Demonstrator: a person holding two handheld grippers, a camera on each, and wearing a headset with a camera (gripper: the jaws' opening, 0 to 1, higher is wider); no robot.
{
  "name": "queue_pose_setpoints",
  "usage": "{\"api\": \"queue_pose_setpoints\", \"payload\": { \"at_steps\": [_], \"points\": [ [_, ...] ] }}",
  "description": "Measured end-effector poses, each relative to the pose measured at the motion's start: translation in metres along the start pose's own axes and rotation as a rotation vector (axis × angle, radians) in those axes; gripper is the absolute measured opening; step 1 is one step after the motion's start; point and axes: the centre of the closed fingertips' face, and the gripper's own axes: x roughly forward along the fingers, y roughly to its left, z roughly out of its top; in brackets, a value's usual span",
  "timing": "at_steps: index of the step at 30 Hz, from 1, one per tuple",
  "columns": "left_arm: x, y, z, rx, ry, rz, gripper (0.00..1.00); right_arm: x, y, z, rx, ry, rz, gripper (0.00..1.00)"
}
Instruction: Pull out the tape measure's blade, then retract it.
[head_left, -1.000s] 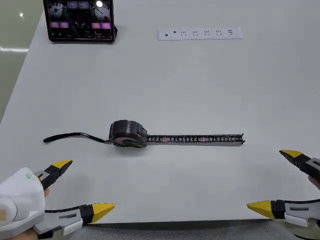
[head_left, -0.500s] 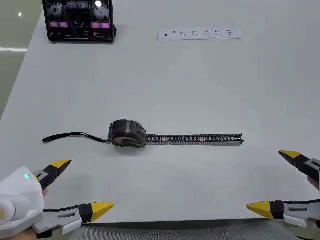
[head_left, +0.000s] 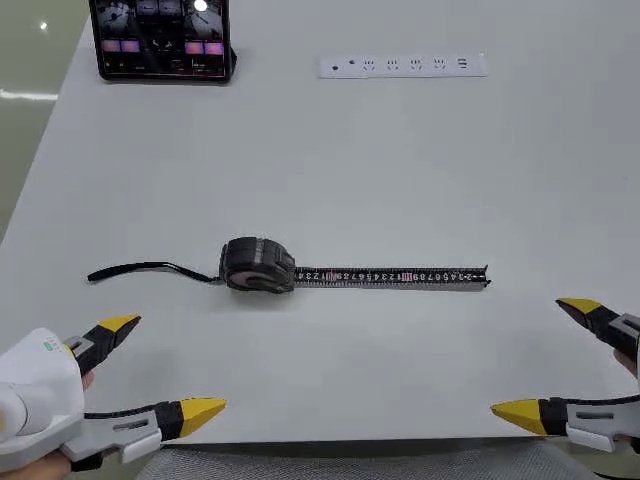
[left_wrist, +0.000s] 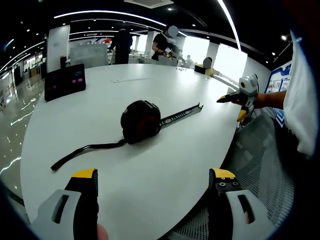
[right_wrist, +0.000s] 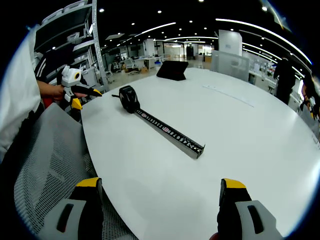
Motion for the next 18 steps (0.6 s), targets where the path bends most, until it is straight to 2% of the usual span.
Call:
{"api": "queue_pose_setpoints", "payload": {
  "at_steps": [9, 18],
  "points": [
    [0.012, 0.002, 0.010, -0.010, -0.002, -0.002, 0.90, 0.006, -0.009, 0.006, -0.020, 0.006, 0.006, 0.96],
    [0.019, 0.004, 0.012, -0.008, 0.007, 0.002, 0.90, 0.011, -0.013, 0.011, -0.034, 0.005, 0.017, 0.96]
  ]
}}
